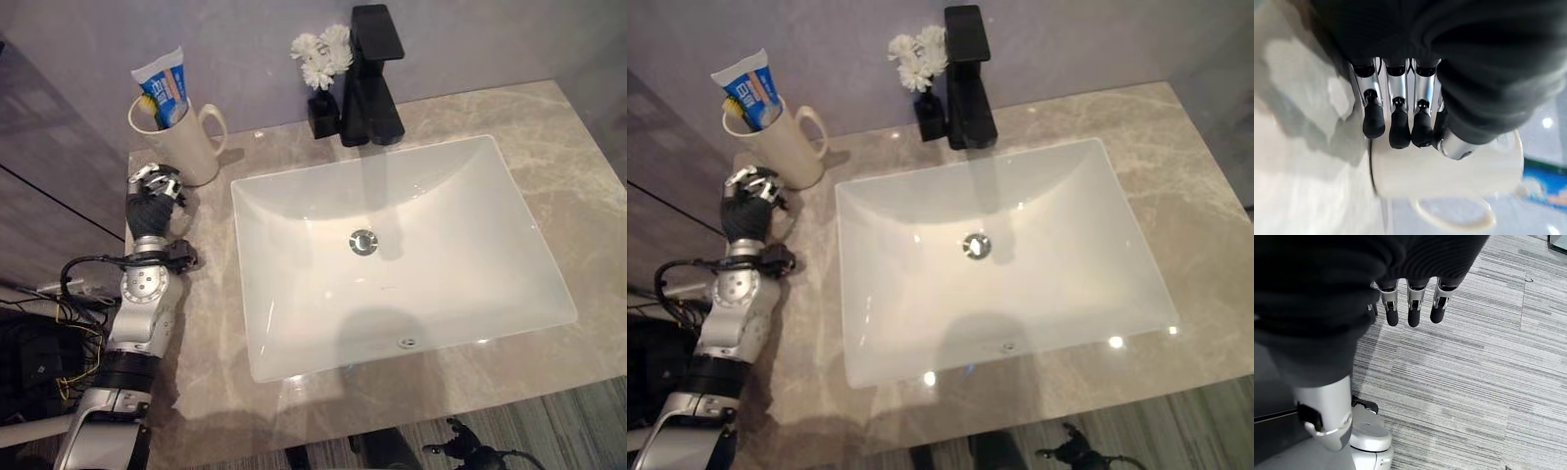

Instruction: Put brush and paste in cup on sink, flatten towel.

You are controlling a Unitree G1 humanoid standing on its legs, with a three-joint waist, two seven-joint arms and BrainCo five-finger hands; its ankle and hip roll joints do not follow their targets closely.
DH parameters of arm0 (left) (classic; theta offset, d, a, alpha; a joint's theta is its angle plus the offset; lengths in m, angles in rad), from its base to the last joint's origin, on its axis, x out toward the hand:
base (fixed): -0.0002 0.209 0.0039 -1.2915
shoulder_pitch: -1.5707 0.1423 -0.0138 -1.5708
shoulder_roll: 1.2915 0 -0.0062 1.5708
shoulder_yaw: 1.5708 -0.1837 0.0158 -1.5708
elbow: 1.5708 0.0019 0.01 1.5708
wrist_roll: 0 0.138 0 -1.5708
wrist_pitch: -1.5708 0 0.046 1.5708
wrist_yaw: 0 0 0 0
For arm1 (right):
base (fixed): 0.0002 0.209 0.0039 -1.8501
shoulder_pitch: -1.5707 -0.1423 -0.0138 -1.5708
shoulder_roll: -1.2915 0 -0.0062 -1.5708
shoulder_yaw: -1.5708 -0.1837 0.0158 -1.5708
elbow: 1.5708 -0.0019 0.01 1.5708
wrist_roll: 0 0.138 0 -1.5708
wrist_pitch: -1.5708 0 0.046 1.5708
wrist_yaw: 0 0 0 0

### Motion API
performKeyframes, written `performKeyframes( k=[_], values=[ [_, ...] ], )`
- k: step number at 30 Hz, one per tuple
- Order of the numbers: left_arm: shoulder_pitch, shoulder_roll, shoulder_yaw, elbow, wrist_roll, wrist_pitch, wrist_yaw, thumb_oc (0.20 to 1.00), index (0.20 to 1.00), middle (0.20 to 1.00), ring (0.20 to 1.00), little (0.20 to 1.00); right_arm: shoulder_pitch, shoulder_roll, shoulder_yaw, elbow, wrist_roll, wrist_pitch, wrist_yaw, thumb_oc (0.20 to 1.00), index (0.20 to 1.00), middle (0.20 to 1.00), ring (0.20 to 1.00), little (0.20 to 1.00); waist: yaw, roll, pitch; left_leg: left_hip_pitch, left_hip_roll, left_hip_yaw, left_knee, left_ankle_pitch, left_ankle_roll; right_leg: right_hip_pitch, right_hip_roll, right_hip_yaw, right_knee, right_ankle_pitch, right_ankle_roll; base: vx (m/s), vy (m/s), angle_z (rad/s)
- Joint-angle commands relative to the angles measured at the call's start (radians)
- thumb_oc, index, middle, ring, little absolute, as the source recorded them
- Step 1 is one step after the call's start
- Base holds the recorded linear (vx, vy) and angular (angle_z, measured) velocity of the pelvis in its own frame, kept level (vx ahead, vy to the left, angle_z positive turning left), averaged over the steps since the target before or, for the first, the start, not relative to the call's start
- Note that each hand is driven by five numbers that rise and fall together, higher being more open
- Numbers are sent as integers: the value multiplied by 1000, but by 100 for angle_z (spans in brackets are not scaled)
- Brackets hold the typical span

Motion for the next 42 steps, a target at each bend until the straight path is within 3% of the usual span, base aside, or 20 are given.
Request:
performKeyframes(
  k=[1, 13, 42],
  values=[
    [15, 59, 36, 118, -52, 1, 9, 200, 200, 200, 200, 200, 3, -30, -4, -11, 13, -3, -3, 1000, 1000, 1000, 1000, 1000, -4, 17, 42, -20, 32, -33, 4, 85, -47, 111, -2, -21, 0, -85, 58, 0, 0, 0],
    [-149, 174, -7, 301, -102, -14, 17, 200, 200, 200, 200, 200, 7, -47, 2, -47, 42, -18, -2, 1000, 1000, 1000, 1000, 1000, -34, 15, 60, -21, 42, 4, 4, 79, -55, 89, 25, 18, 0, -78, 56, 10, -4, -11],
    [-305, 33, -147, 314, -75, -23, 30, 200, 200, 200, 200, 200, 10, -56, -17, -53, 82, -34, -29, 1000, 1000, 1000, 1000, 1000, -92, 43, 65, 3, 57, 73, 4, 68, -67, 63, 61, 64, 0, -79, 50, 13, -15, -6]
  ],
)
